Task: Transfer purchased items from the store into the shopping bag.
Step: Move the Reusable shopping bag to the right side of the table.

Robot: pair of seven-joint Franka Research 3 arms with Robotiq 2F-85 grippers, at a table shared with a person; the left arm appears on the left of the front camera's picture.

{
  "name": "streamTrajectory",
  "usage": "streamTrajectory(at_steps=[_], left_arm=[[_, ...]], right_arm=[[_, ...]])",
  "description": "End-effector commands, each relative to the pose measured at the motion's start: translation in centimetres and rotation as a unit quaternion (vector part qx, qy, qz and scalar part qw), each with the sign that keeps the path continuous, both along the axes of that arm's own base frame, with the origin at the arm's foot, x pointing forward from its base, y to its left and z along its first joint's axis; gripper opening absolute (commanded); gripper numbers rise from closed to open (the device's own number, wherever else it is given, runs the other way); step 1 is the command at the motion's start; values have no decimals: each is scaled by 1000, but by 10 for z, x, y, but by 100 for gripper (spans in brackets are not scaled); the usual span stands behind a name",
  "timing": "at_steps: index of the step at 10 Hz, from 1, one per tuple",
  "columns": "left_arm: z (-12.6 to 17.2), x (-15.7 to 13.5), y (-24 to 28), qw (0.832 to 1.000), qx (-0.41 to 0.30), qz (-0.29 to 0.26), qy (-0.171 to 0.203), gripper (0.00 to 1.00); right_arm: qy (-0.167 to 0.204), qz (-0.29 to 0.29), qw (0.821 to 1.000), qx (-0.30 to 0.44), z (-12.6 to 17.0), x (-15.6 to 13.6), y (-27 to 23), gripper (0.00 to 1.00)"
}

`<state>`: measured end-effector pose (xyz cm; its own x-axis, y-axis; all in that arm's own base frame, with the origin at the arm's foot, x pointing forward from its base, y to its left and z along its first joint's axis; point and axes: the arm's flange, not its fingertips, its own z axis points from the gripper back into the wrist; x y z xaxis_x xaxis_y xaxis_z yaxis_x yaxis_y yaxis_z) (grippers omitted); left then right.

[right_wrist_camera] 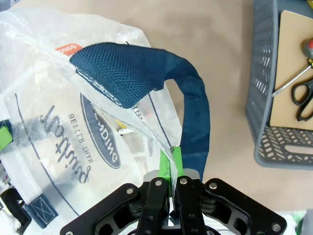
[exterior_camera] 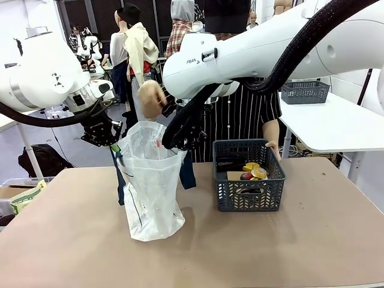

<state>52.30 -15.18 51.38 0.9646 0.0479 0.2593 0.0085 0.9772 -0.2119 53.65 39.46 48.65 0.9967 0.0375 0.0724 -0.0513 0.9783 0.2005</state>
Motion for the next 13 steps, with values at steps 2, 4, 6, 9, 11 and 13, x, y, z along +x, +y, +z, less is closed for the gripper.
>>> streamTrajectory(at_steps=[2,4,6,9,11,13], left_arm=[[1,-1,0,1000,0,-1,-1,0],[1,-1,0,1000,0,-1,-1,0],[1,-1,0,1000,0,-1,-1,0],[1,-1,0,1000,0,-1,-1,0],[1,-1,0,1000,0,-1,-1,0],[1,-1,0,1000,0,-1,-1,0]], right_arm=[[5,-2,1000,2,-2,-1,-2,0],[5,-2,1000,2,-2,-1,-2,0],[5,-2,1000,2,-2,-1,-2,0],[5,-2,1000,2,-2,-1,-2,0],[5,-2,1000,2,-2,-1,-2,0],[5,-2,1000,2,-2,-1,-2,0]])
